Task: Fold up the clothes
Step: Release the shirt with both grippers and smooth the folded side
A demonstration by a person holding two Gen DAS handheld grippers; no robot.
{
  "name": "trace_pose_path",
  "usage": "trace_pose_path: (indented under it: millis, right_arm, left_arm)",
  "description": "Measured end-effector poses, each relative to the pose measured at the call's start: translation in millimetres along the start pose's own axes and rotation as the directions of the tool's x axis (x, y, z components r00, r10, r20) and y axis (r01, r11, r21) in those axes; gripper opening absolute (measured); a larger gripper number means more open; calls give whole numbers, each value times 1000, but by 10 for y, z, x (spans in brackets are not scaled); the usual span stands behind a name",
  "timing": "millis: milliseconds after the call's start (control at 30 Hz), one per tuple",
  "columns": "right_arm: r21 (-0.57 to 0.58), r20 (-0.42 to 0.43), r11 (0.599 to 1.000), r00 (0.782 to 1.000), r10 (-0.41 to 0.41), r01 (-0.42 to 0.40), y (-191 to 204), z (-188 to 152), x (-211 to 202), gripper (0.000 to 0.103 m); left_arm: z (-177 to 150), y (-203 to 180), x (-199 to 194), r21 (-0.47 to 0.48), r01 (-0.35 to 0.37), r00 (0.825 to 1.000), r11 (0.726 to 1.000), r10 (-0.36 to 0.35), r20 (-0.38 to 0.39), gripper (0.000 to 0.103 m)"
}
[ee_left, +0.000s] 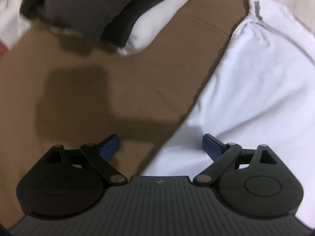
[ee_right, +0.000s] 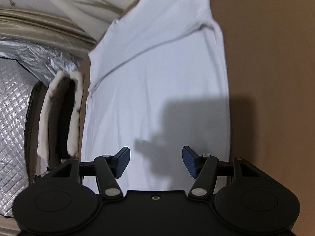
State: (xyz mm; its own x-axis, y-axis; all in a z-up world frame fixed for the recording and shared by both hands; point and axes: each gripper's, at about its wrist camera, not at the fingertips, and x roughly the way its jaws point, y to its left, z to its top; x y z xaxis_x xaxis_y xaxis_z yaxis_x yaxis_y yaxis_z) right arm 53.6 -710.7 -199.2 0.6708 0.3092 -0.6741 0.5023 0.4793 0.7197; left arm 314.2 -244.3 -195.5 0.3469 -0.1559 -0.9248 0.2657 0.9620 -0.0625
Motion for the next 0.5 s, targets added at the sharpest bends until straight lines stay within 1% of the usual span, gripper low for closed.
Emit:
trace_pose_path:
  millis: [33,133,233,300,333,367,433,500]
  right_arm:
    - [-16,-22,1000,999,-27,27,38,-5,13,64]
    - [-52,-119,994,988,-100,94,99,-127,90,64]
    - [-91,-217,983,961,-173,156,151,-269,173,65]
    - [-121,-279,973,934,-221,194,186,-363,228,65]
    - [-137,-310,968,919,-246,213,203,-410,256,68]
    - [-153,-339,961,901,-270,230,221,-457,284,71]
    - [-187,-395,947,862,-317,263,255,-551,339,71]
    - [-223,-448,930,817,-364,292,290,-645,395,71]
  left_arm:
    - [-10,51,19,-34,25,1000,999,-25,-15,103]
    - [-33,139,130,-86,49,998,995,-52,-33,103]
    - [-56,95,52,-67,48,998,997,-50,-27,103]
    - [-85,79,34,-57,75,996,996,-78,-42,103]
    - [-99,71,27,-51,86,995,995,-89,-49,103]
    - [-111,61,39,-42,78,995,996,-80,-54,103]
    - [-134,40,61,-24,62,996,998,-64,-64,103]
    - [-142,17,69,-19,52,997,998,-53,-63,103]
